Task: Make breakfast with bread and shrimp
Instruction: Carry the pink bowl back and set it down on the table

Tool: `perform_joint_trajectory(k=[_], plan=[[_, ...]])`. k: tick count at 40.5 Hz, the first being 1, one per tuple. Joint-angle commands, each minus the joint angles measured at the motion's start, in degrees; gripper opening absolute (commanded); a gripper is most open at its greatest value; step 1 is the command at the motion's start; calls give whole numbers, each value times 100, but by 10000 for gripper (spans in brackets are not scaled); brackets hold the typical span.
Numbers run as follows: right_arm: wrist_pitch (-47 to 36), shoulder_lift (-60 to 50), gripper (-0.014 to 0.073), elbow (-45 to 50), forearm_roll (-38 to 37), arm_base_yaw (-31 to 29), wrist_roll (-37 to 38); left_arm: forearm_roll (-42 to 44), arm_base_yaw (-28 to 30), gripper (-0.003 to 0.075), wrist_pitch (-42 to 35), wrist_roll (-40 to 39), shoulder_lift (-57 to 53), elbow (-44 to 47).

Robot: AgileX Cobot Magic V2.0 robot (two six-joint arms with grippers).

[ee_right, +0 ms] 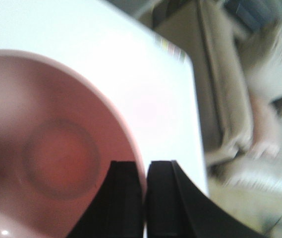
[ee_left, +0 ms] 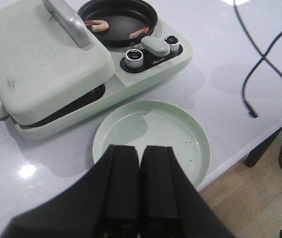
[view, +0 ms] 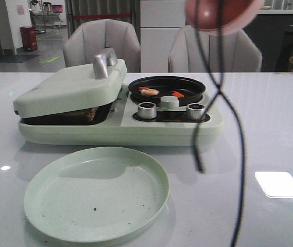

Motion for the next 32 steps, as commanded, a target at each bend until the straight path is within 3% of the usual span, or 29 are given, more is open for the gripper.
perform_joint_trajectory(k=[1,7,19,25,32], plan=[[-312,-859,45,439,641,-478,-319,-78,-41,101,-411,-32,-5,-167],[-595,-1469,45,1217,2390,-1505,-1153,-78,-41,101,-411,-32,-5,-167],[-1319,-1730,45,2498,5029,-3471,-2424,-78,-41,101,-411,-32,-5,-167],[-2125,-1678,45,3261,5924,-3840,-2768,-78,-41,101,-411,-32,-5,-167],[-2828,-1307,45,3898,6052,-3839,-2837,-78,-41,101,-411,-32,-5,-167]])
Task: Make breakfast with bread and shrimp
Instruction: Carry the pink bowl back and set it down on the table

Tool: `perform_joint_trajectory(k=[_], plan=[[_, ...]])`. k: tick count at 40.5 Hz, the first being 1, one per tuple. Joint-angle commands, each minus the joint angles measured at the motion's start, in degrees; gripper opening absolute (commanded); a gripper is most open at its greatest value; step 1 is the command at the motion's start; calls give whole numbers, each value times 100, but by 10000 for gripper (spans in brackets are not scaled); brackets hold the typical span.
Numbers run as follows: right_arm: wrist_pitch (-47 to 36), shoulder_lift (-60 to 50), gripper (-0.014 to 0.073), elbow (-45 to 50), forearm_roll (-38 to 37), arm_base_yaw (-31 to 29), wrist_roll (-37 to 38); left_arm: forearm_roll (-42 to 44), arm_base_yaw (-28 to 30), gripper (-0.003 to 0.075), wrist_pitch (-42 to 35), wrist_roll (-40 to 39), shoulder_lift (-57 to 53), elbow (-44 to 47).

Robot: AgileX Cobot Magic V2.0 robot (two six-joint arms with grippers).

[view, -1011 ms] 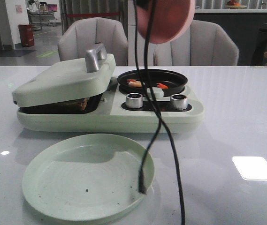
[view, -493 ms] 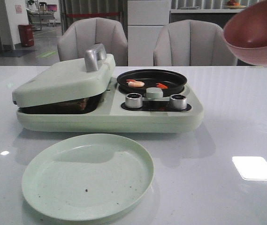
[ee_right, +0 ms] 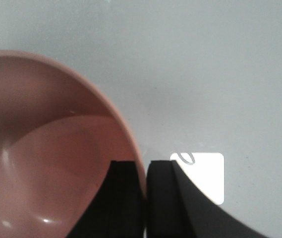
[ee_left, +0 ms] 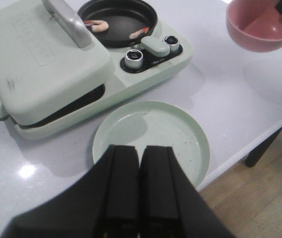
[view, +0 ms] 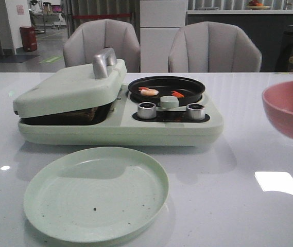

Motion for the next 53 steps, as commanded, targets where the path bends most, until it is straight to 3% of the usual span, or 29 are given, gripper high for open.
perform_joint_trajectory(k=[1,10,18,22,33,42,47,53], plan=[[-657,73,45,97,148,-15,-91,-80,-41,101,-411,-32,-5,-167],[-941,682,71,125,148,-14,-91,-80,-41,101,-411,-32,-5,-167],[-1253,785,372,125,123,-14,-91,-80,-41,101,-411,-32,-5,-167],[-1396,674,455,120,123,-14,-91,-80,-41,101,-411,-32,-5,-167],[-1484,-297,441,120,90,368,-91,-80,-41,101,-411,-32,-5,-167],[-1212,-1385,441,120,-261,1493,-91,-80,-41,101,-411,-32,-5,-167],[-838,-1883,441,120,-487,2076,-91,-80,-41,101,-411,-32,-5,-167],[-132,-2560,441,150,-487,2213,-91,-80,-41,101,-411,-32,-5,-167]])
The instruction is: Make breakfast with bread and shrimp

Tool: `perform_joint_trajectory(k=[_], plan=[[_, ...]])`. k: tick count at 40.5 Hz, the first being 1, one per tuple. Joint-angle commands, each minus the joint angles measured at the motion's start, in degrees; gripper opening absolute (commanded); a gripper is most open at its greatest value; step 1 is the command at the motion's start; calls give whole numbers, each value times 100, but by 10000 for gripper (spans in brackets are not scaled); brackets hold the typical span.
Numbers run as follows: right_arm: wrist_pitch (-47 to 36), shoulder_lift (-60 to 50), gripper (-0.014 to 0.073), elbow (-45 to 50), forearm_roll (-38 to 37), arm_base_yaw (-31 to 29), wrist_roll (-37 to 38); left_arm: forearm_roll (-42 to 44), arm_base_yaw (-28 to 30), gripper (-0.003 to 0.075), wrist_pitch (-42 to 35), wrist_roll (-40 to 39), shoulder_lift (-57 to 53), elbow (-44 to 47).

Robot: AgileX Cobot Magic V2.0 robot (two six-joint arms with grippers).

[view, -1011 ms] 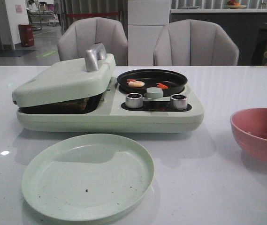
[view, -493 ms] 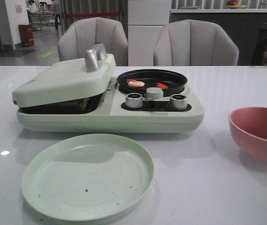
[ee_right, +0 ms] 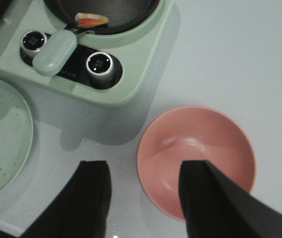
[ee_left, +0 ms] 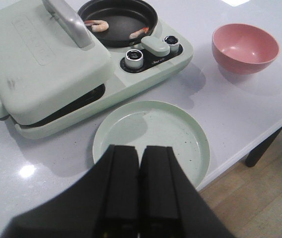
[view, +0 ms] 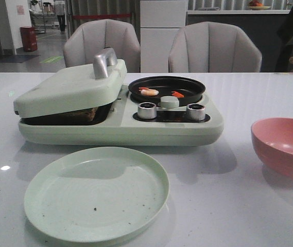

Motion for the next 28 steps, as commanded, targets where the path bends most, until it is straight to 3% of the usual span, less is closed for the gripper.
perform_joint_trajectory(k=[1,18,28], plan=[[254,-573,441,-103,-136,29,-65,-80,-41,101,-411,-32,-5,-167],[1296,-2850,441,958,-204,29,61,-80,-41,101,-411,-32,-5,-167],[1459,-3966,441,1621,-362,29,380,-80,-41,101,-411,-32,-5,-167]])
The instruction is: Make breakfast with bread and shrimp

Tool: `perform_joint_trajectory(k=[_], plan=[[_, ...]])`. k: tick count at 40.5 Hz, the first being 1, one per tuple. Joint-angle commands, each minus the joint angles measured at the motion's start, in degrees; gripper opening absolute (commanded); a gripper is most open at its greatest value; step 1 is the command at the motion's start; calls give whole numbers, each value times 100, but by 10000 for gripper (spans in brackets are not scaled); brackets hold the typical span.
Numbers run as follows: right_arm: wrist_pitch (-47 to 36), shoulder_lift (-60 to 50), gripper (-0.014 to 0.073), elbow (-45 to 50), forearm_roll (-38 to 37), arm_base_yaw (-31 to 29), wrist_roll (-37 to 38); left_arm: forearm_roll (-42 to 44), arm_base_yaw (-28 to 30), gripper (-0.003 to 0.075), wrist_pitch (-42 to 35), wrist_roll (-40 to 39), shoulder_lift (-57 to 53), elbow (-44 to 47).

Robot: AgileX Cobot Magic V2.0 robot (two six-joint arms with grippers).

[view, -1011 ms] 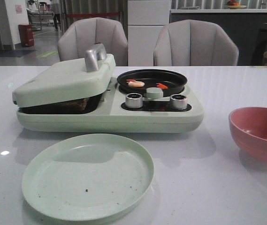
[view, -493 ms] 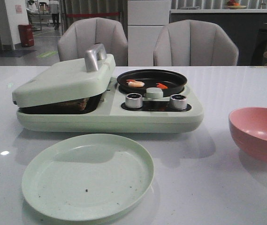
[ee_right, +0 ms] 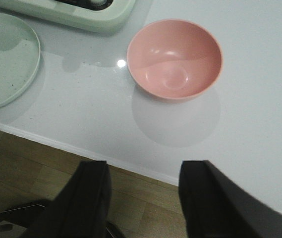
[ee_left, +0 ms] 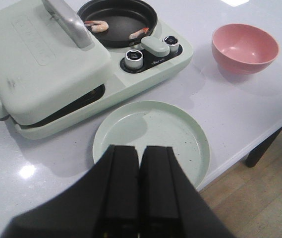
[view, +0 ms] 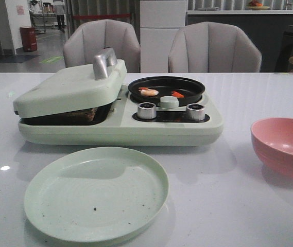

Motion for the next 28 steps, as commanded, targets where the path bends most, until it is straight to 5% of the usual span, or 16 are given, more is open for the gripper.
perform_joint_trajectory(k=[1,14,18,24,28], plan=[[-250,-318,440,58,-159,5,67,-90,-41,101,-411,-32,-5,-167],[-124,-607,29,279,-174,5,67,-90,-41,102,-535,-32,-5,-167],[-146,-607,34,279,-174,5,67,33,-27,102,-535,-58,-5,-167],[-252,-607,34,279,-174,5,67,1069,278,102,-455,-1413,-5,-167],[-238,-607,34,279,-174,5,67,1466,503,102,-291,-1589,-5,-167]])
